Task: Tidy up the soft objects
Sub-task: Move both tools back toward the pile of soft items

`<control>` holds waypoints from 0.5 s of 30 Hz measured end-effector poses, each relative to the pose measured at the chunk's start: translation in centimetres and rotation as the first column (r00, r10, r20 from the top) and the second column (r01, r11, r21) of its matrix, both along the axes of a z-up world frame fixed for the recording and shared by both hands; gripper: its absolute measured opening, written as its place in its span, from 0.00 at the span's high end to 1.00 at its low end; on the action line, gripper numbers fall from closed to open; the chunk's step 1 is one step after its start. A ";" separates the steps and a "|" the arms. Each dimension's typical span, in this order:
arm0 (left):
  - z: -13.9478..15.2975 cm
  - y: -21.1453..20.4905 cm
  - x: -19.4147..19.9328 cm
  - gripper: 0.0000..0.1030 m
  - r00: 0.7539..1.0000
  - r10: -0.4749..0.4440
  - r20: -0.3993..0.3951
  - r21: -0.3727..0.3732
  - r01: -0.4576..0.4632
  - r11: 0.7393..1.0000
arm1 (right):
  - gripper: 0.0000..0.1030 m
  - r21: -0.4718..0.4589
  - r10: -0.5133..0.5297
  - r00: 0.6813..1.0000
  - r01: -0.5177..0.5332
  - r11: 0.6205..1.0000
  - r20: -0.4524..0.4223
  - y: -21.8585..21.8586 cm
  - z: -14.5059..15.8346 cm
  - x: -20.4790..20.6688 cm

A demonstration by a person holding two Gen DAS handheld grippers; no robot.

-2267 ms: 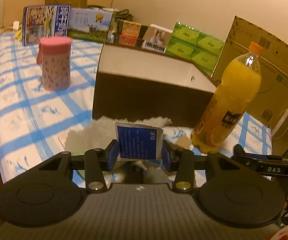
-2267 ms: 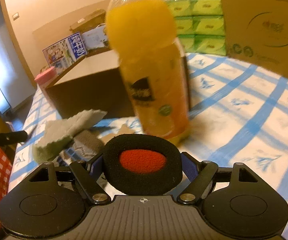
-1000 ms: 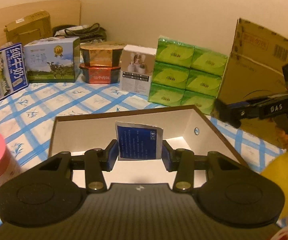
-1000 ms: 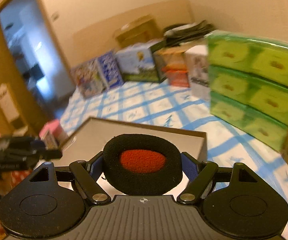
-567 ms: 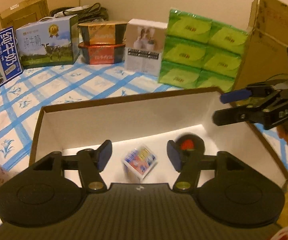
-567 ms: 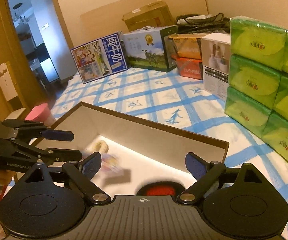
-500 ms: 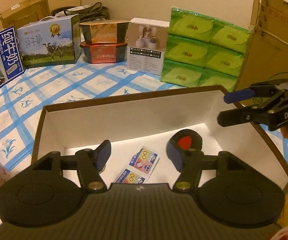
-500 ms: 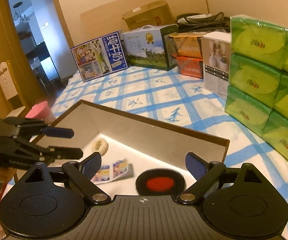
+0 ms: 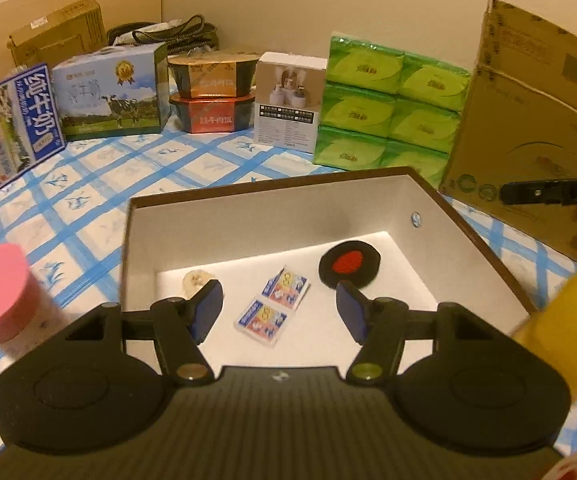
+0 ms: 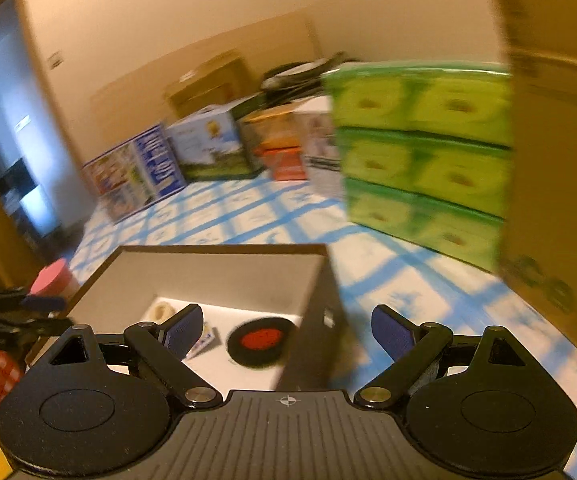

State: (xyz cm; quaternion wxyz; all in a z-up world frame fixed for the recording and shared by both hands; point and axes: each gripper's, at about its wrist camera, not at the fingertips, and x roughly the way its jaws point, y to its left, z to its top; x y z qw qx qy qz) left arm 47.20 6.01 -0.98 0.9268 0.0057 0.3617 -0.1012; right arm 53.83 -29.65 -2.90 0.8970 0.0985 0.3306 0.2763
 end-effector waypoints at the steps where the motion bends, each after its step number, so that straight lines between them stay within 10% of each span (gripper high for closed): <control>1: 0.4 0.1 -0.7 0.42 1.000 -0.001 0.002 0.003 0.001 1.000 | 0.12 0.006 -0.024 1.000 0.024 1.000 -0.005 -1.0 0.3 -1.0; 15: 5.5 1.2 -15.3 0.42 0.997 0.073 0.039 0.019 -0.074 0.997 | 0.12 0.107 -0.160 0.987 0.161 0.981 -0.022 -6.4 2.9 -17.2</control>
